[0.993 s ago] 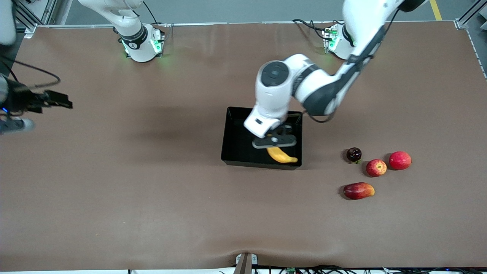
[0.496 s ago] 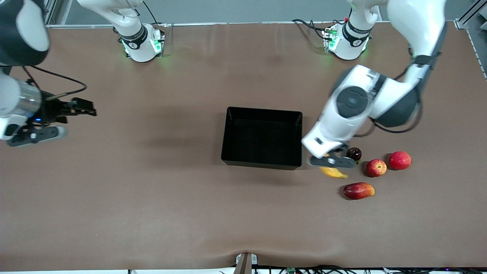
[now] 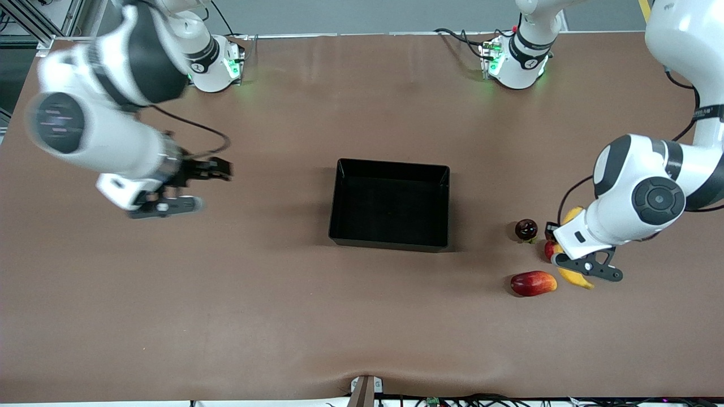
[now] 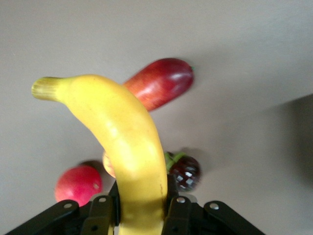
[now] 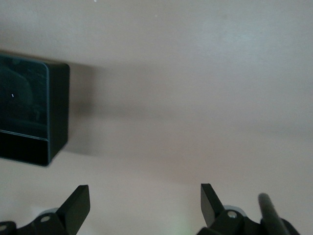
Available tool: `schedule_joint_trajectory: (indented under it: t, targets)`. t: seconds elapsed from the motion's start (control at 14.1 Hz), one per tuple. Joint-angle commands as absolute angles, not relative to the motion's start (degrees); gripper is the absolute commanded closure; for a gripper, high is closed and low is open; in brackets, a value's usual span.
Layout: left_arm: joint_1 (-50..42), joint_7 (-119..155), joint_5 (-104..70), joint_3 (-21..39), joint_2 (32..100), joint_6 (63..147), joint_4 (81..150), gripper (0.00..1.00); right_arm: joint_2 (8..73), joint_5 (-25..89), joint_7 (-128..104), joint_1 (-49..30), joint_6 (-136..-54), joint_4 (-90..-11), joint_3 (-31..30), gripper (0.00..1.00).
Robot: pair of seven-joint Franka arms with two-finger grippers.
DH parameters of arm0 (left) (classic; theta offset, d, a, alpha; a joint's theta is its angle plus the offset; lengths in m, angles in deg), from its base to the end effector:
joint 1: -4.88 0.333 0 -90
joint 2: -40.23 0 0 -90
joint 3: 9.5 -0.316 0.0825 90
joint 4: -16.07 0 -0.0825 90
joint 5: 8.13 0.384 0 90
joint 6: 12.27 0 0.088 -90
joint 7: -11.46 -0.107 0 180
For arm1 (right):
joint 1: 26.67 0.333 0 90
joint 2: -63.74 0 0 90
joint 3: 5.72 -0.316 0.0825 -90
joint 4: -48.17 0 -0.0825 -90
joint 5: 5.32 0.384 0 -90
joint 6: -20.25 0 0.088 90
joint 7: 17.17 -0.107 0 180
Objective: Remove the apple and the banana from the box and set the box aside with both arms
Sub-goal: 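Carry the banana to the fruits while the right gripper reaches the box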
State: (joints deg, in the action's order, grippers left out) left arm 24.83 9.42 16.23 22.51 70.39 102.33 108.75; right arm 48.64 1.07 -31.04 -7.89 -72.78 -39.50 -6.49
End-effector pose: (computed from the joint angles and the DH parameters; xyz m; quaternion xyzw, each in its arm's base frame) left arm 0.6693 -0.0682 0.3504 -0.9801 0.1894 0.0205 0.0567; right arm 0.5840 0.2186 0.4925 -0.9939 -0.0416 0.0976 0.0302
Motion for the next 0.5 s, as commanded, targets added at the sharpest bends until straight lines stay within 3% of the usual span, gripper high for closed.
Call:
schedule_joint_trajectory:
  t: [0.0,0.43]
  targets:
    - [27.2,2.0,19.1,22.9,75.6,107.0,107.4,1.00,47.3,1.5,-36.6,-3.7,-78.9,-42.5,-5.9,0.00]
    - [30.2,-24.5,19.0,20.7,84.4,111.6,101.0,1.00,40.5,1.8,-46.9,4.9,-88.4,-42.5,-5.8,0.00]
